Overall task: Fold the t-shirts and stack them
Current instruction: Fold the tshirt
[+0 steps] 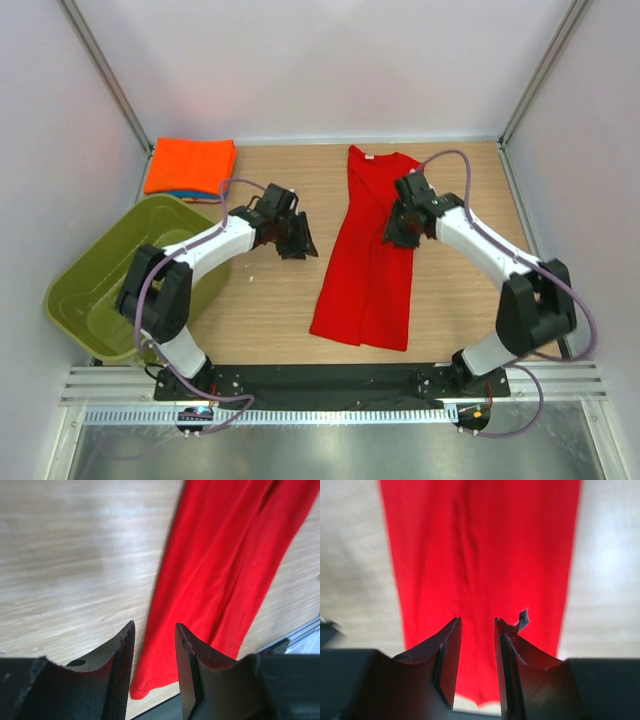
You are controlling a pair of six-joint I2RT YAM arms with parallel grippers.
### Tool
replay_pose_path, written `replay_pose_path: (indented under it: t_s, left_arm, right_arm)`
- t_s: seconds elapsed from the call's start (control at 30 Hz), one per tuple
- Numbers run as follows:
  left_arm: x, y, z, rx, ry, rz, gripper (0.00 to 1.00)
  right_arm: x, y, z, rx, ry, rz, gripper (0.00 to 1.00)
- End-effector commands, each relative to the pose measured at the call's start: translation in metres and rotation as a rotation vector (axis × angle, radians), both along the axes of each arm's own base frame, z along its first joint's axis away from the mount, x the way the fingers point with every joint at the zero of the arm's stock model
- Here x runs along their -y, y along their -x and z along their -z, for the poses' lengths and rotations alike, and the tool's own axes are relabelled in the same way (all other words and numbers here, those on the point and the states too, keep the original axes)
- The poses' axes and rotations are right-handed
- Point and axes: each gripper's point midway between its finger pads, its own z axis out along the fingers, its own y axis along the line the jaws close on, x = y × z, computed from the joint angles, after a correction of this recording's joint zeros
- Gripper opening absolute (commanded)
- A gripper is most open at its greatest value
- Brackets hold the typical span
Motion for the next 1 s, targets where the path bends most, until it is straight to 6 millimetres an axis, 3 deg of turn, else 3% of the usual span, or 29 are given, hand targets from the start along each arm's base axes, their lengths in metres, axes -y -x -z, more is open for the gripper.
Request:
replay_pose_path:
  t_s: [0.0,0.03,0.07,0.13,0.17,0.2,0.23,0.33,0.37,0.4,0.43,0.53,0.57,0.8,0.97]
  left_arm:
    - [0.006,0.023,0.023,-0.074,0.026,0.056,0.39]
    - [0.005,0.027,0.027,-0.082,0.023,0.058,0.39]
    - [0.004,0.033,0.035,-0.097,0.013,0.063,0.39]
    - [-0.001,0.049,0.050,-0.141,-0.005,0.063,0.39]
    - [0.001,0.054,0.053,-0.140,-0.003,0.075,0.39]
    - [0.002,0.059,0.055,-0.145,0.001,0.083,0.39]
    - [0.001,0.066,0.061,-0.161,-0.006,0.090,0.40]
    - [0.007,0.080,0.069,-0.178,-0.023,0.125,0.40]
    - [0.010,0.085,0.073,-0.183,-0.032,0.142,0.40]
    - [0.010,0.088,0.075,-0.189,-0.037,0.149,0.39]
    - [0.010,0.090,0.078,-0.193,-0.045,0.151,0.39]
    - [0.010,0.096,0.085,-0.205,-0.060,0.162,0.36]
    - [0.009,0.098,0.088,-0.210,-0.065,0.164,0.36]
    - [0.007,0.105,0.094,-0.221,-0.070,0.168,0.30]
    - [0.010,0.111,0.096,-0.232,-0.065,0.183,0.24]
  right_arm:
    - [-0.014,-0.075,-0.035,0.189,0.030,-0.012,0.39]
    - [-0.020,-0.096,-0.054,0.240,0.025,-0.014,0.40]
    - [-0.023,-0.108,-0.036,0.210,0.060,-0.031,0.40]
    - [-0.035,-0.137,-0.049,0.262,0.055,-0.052,0.40]
    - [-0.036,-0.149,-0.034,0.246,0.082,-0.067,0.41]
    - [-0.038,-0.159,-0.032,0.256,0.097,-0.073,0.41]
    - [-0.042,-0.177,-0.047,0.306,0.100,-0.068,0.42]
    - [-0.040,-0.219,-0.042,0.355,0.141,-0.067,0.43]
    - [-0.040,-0.236,-0.036,0.367,0.156,-0.079,0.43]
    - [-0.037,-0.238,-0.021,0.341,0.169,-0.086,0.43]
    - [-0.031,-0.255,-0.030,0.369,0.170,-0.073,0.43]
    - [-0.015,-0.275,-0.019,0.334,0.188,-0.065,0.44]
    - [0.000,-0.280,-0.016,0.318,0.195,-0.039,0.45]
    - [0.047,-0.287,0.019,0.225,0.137,0.012,0.47]
    - [0.048,-0.287,0.033,0.205,0.105,-0.027,0.48]
